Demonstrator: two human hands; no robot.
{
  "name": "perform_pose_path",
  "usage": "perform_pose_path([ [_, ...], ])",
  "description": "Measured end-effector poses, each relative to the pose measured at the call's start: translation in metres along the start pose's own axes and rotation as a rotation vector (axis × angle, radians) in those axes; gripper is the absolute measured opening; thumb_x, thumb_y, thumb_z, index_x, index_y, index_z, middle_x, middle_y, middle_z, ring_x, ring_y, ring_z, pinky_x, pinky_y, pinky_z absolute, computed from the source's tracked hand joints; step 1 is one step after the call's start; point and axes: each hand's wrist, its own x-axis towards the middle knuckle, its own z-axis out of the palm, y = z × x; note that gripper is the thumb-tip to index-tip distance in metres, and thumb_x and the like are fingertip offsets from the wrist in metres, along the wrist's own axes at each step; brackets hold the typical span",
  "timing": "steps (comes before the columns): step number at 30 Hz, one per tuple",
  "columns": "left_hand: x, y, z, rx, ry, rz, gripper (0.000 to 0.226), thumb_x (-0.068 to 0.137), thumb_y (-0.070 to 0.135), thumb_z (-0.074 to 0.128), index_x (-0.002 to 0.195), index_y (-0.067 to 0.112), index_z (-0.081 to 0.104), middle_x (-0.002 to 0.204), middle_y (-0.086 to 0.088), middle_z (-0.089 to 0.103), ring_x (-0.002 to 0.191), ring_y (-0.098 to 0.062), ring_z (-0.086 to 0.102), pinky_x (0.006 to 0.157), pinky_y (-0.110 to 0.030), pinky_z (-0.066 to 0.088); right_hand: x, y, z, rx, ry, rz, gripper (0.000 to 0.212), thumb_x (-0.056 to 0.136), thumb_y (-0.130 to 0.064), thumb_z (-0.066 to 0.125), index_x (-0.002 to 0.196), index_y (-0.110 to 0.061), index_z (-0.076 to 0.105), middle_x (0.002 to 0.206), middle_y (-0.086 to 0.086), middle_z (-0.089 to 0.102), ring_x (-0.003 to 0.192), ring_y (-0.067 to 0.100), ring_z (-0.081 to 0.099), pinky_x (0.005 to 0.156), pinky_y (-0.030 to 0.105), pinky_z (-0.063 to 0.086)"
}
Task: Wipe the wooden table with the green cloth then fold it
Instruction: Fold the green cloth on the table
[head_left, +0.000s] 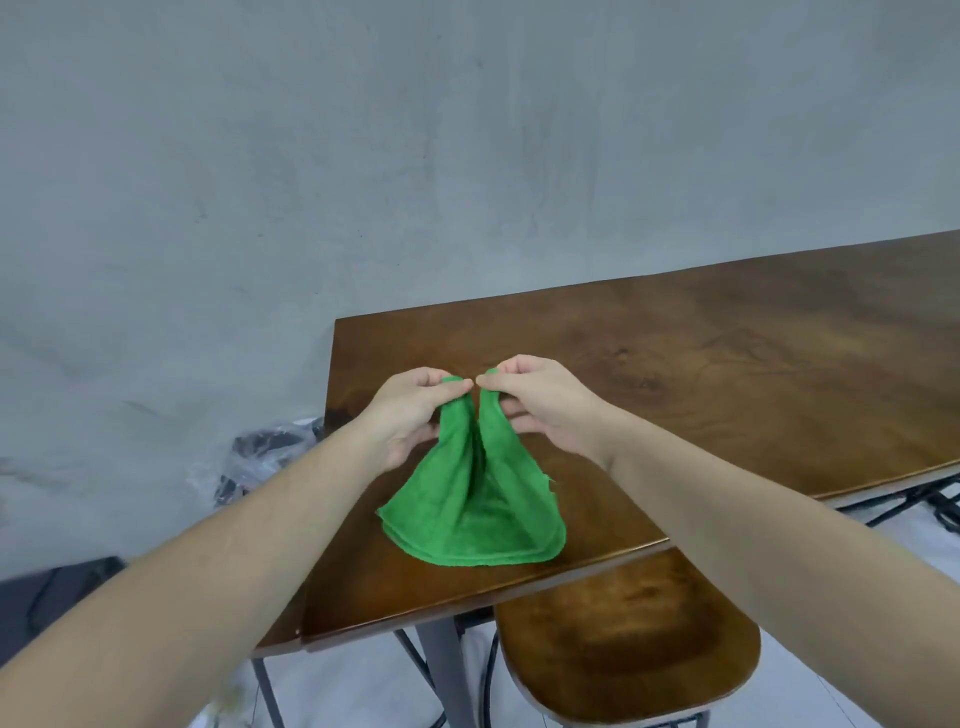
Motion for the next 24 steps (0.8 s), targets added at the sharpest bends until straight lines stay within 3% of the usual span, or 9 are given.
perform_pose_path([
  [2,-0.003,0.005,0.006,-0.059,0.017,0.019,0.013,0.089,0.019,0.073,0.094,0.009,0.065,0.090,-0.009,0.072,0.081,-0.020,0.071,0.072,-0.036,0.057,0.001,-0.006,0.009,0.141,-0.062,0.020,0.024,0.099,-0.020,0.060,0.116,-0.004,0.065,0.104,0.014,0.076,0.095,0.026,0.074,0.085,0.041,0.061],
  [5,-0.005,0.010,0.002,-0.111,0.041,0.050,0.038,0.081,0.033,0.081,0.106,0.007,0.069,0.105,-0.008,0.075,0.099,-0.020,0.072,0.087,-0.040,0.057,0.005,-0.014,0.008,0.213,-0.173,0.061,0.036,0.103,-0.012,0.045,0.135,-0.004,0.058,0.126,0.016,0.068,0.113,0.027,0.068,0.098,0.046,0.055],
  [7,-0.002,0.012,0.000,-0.039,0.109,0.106,0.045,0.072,0.035,0.087,0.106,0.010,0.070,0.102,-0.007,0.076,0.099,-0.022,0.072,0.089,-0.039,0.056,0.009,-0.019,0.003,0.233,-0.268,0.066,0.039,0.102,-0.002,0.042,0.138,-0.004,0.056,0.133,0.017,0.064,0.117,0.029,0.066,0.096,0.044,0.056],
  [10,0.002,0.019,0.002,0.002,0.199,0.187,0.025,0.075,0.019,0.084,0.095,0.013,0.071,0.091,-0.007,0.075,0.087,-0.023,0.069,0.079,-0.038,0.054,0.014,-0.033,-0.003,0.217,-0.309,0.040,0.037,0.101,0.005,0.043,0.133,-0.006,0.056,0.128,0.017,0.066,0.103,0.030,0.072,0.079,0.038,0.061],
  [14,0.005,0.040,0.005,-0.004,0.155,0.251,0.010,0.087,0.011,0.072,0.097,0.012,0.068,0.090,-0.008,0.074,0.085,-0.022,0.068,0.082,-0.038,0.054,0.038,-0.040,-0.028,-0.269,-0.095,-0.222,0.045,0.091,-0.009,0.063,0.129,-0.029,0.050,0.107,0.007,0.061,0.081,0.018,0.062,0.072,0.035,0.056],
  [17,0.007,0.057,0.003,0.013,0.001,0.294,0.008,0.093,0.009,0.065,0.099,0.014,0.064,0.089,-0.002,0.073,0.085,-0.015,0.069,0.079,-0.033,0.057,0.060,-0.037,-0.044,-0.759,-0.232,-0.295,0.064,0.082,-0.037,0.076,0.137,-0.044,0.046,0.140,-0.003,0.044,0.123,0.014,0.044,0.105,0.035,0.038],
  [19,0.011,0.064,-0.001,0.031,-0.016,0.309,0.010,0.094,0.008,0.062,0.097,0.017,0.061,0.084,0.002,0.071,0.082,-0.012,0.068,0.076,-0.033,0.057,0.068,-0.039,-0.049,-0.706,-0.313,-0.235,0.047,0.083,-0.037,0.079,0.124,-0.032,0.058,0.140,-0.012,0.050,0.127,0.010,0.046,0.104,0.031,0.038],
  [21,0.016,0.067,-0.006,0.049,0.015,0.319,0.013,0.094,0.007,0.062,0.096,0.020,0.059,0.083,0.004,0.070,0.079,-0.011,0.066,0.074,-0.035,0.055,0.076,-0.040,-0.053,-0.555,-0.360,-0.213,0.033,0.083,-0.028,0.081,0.107,-0.016,0.062,0.116,-0.007,0.070,0.106,0.010,0.065,0.093,0.029,0.050],
  [24,0.028,0.066,-0.019,0.097,0.095,0.342,0.015,0.095,0.009,0.062,0.096,0.023,0.058,0.085,0.005,0.072,0.075,-0.011,0.065,0.069,-0.034,0.052,0.091,-0.042,-0.058,-0.486,-0.400,-0.211,0.031,0.084,-0.019,0.080,0.106,-0.005,0.063,0.108,0.003,0.076,0.100,0.014,0.071,0.091,0.033,0.055],
])
